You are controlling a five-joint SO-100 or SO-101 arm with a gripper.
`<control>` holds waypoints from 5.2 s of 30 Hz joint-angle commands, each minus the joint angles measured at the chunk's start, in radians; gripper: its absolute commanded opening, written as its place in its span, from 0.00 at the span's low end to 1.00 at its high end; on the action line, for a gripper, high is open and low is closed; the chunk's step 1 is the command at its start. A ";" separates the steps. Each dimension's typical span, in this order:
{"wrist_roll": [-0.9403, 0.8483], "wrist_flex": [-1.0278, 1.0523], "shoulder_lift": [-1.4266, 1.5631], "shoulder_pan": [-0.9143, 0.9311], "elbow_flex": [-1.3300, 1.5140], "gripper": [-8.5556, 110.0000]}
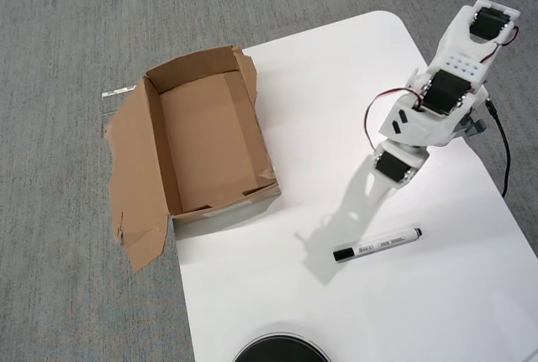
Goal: Grasp a pen and put it in the box.
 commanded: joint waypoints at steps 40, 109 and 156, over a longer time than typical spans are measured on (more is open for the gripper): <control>-0.010 0.146 -0.482 -0.295 -0.099 0.08; -0.274 -0.072 -0.701 -0.226 -0.100 0.28; -0.278 -0.060 -0.704 -0.281 -0.099 0.08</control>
